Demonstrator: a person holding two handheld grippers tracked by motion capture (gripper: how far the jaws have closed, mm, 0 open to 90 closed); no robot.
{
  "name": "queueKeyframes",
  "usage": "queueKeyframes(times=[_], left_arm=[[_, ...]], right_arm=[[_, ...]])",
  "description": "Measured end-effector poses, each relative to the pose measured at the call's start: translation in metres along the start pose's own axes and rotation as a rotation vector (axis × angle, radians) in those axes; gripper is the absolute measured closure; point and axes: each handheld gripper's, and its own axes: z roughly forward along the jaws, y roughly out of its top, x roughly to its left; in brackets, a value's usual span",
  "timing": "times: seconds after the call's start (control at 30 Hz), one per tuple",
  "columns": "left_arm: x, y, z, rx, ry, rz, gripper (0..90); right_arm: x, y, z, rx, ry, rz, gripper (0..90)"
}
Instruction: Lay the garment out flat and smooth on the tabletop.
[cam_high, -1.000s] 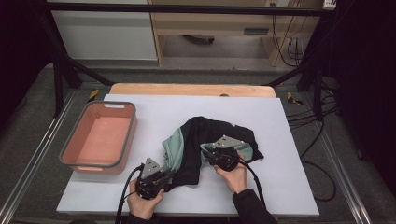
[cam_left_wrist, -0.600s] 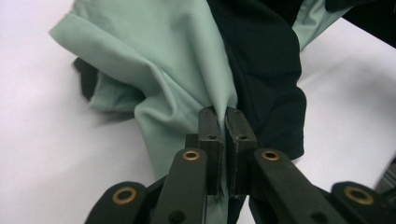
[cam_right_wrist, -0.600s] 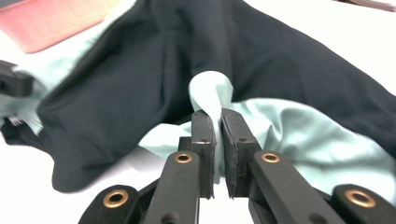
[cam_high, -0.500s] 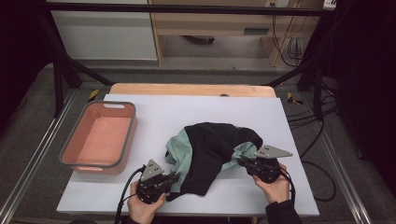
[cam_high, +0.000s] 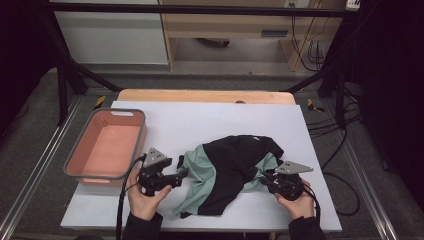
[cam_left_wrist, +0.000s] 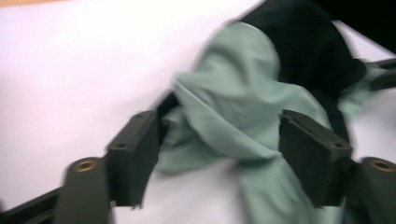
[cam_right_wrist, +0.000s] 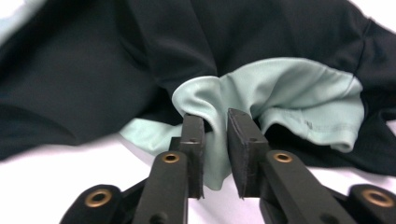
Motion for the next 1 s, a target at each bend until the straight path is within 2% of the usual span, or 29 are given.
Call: queueKeyframes(times=[0.07, 0.1, 0.2, 0.23, 0.27, 0.33, 0.4, 0.43, 0.5, 0.57, 0.6, 0.63, 0.73, 0.87, 0.9, 0.93, 0.97, 1.0], left_arm=[[0.013, 0.007, 0.008, 0.005, -0.019, -0.014, 24.4], [0.018, 0.009, 0.012, 0.016, -0.013, -0.015, 23.5], [0.033, 0.014, 0.029, 0.033, -0.031, -0.032, 22.9], [0.042, 0.016, 0.043, 0.066, -0.038, -0.043, 23.0], [0.042, 0.016, 0.043, 0.066, -0.038, -0.043, 23.1], [0.047, 0.015, 0.057, 0.093, -0.014, -0.040, 23.9], [0.050, 0.014, 0.069, 0.113, 0.001, -0.035, 28.9], [0.052, 0.012, 0.078, 0.139, 0.014, -0.017, 30.7], [0.052, 0.010, 0.082, 0.147, 0.015, -0.014, 31.8], [0.052, 0.008, 0.090, 0.172, -0.001, -0.018, 37.2], [0.052, 0.006, 0.092, 0.181, -0.009, -0.019, 37.2], [0.050, 0.005, 0.094, 0.188, -0.022, -0.018, 42.1], [0.044, 0.002, 0.099, 0.204, -0.042, 0.006, 43.3], [0.039, -0.001, 0.101, 0.236, -0.028, 0.049, 54.1], [0.037, -0.002, 0.101, 0.240, -0.006, 0.075, 60.3], [0.037, -0.002, 0.101, 0.240, -0.006, 0.075, 65.9], [0.036, -0.002, 0.100, 0.243, 0.007, 0.089, 71.1], [0.035, -0.003, 0.100, 0.245, 0.012, 0.095, 71.1]], right_arm=[[0.000, 0.002, -0.002, -0.019, 0.003, 0.005, 69.3], [0.000, 0.005, -0.003, -0.040, -0.007, 0.011, 61.0], [0.000, 0.007, -0.005, -0.059, -0.016, 0.016, 57.2], [0.000, 0.009, -0.007, -0.083, -0.023, 0.030, 52.6], [0.000, 0.009, -0.007, -0.083, -0.023, 0.030, 52.6], [0.000, 0.011, -0.008, -0.099, -0.023, 0.033, 50.7], [-0.001, 0.012, -0.010, -0.109, -0.036, 0.034, 50.2], [-0.001, 0.012, -0.010, -0.110, -0.046, 0.037, 50.0], [-0.003, 0.012, -0.010, -0.110, -0.057, 0.039, 49.6], [-0.007, 0.009, -0.009, -0.107, -0.072, 0.050, 49.8], [-0.007, 0.009, -0.009, -0.107, -0.072, 0.050, 49.8], [-0.006, 0.008, -0.006, -0.101, -0.061, 0.052, 49.5], [-0.002, 0.008, -0.003, -0.093, -0.043, 0.049, 49.3], [0.005, 0.007, 0.007, -0.078, -0.008, 0.037, 50.6], [0.008, 0.007, 0.012, -0.077, 0.006, 0.037, 53.0], [0.008, 0.007, 0.012, -0.077, 0.006, 0.037, 53.0], [0.010, 0.007, 0.017, -0.077, 0.016, 0.039, 57.2], [0.010, 0.007, 0.017, -0.077, 0.016, 0.039, 57.2]])
